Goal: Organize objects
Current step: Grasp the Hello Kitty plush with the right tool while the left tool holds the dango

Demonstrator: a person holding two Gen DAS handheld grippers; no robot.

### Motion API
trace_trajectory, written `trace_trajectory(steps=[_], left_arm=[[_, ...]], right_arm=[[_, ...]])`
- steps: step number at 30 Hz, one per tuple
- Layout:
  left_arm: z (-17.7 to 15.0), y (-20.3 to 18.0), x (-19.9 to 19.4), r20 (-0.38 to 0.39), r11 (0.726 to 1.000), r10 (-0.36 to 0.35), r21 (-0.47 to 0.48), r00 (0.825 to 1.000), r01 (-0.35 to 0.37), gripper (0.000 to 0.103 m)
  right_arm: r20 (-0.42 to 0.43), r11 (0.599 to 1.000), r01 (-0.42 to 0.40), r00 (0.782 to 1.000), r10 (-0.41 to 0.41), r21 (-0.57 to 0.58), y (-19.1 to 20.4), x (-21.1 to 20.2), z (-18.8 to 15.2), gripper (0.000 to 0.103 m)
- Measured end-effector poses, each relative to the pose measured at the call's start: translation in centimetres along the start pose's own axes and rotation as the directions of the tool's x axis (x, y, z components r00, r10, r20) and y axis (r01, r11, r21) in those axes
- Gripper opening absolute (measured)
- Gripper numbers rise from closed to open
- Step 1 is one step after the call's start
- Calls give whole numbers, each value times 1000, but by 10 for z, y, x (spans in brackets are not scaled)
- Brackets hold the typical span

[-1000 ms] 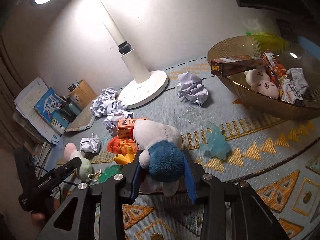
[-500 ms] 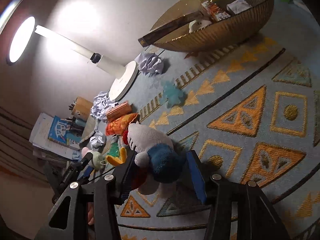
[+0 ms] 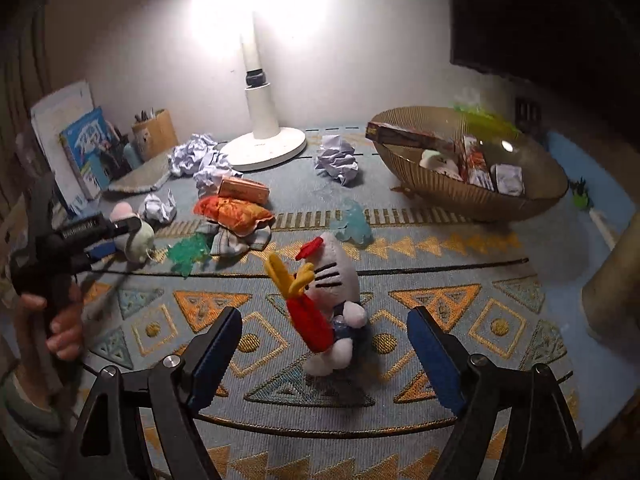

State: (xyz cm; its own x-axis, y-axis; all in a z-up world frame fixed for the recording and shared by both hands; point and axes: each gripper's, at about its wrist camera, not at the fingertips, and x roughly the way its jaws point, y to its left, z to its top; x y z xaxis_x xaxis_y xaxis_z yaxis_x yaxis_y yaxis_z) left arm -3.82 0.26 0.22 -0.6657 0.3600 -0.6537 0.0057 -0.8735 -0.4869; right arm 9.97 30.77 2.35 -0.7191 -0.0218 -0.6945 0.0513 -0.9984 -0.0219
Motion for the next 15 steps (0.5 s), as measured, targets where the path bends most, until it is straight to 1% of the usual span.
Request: trace_trajectory(steps=[1,2,4,5,6,7,8,9,10,11,13,14,15], left_arm=[[0,0,0,1,1000,1,1,1000,-1,61],[0,0,0,1,1000,1,0,1000,-1,61],[0,0,0,1,1000,-1,-4,1000,1,61],[0,0,0,0,1000,-2,-7,1000,2,61],[0,0,0,0,1000,-3,-9,1000,3,61],[0,1,0,0,1000,-4,-10,1000,4,61],[0,0,1,1,1000,-3,-10,1000,3,61],[0,1,1,-1,1000,-2,-11,1000,2,61],[0,1,2,-3,1000,-2,-11,1000,2,60],[1,0,2,-11,1000,-4,-7,1000,4,57],[3,-2,4,-37,999,-32,2,999,32,51],[3,-1,4,-49,999,-47,-4,998,47,49],[2,0,3,-61,997,-75,-18,995,74,34]], right_arm=[[8,996,73,997,-73,-53,9,5,-3,84],[15,987,129,992,-128,-96,17,12,-3,84],[23,973,171,985,-170,-153,23,27,-2,83],[14,969,185,983,-186,-161,22,36,0,83],[-1,969,190,981,-192,-159,19,44,2,79],[-18,973,178,983,-183,-148,15,50,5,66],[-39,981,144,988,-150,-127,10,55,6,58],[-66,992,93,993,-100,-90,3,59,7,47],[-83,998,32,996,-36,-45,-3,61,8,41],[-86,1000,-11,996,10,-5,-8,60,8,41],[-78,998,-53,995,56,38,-15,55,7,40],[-79,994,-89,992,94,63,-19,52,8,40],[-74,985,-144,986,152,99,-24,47,8,40]])
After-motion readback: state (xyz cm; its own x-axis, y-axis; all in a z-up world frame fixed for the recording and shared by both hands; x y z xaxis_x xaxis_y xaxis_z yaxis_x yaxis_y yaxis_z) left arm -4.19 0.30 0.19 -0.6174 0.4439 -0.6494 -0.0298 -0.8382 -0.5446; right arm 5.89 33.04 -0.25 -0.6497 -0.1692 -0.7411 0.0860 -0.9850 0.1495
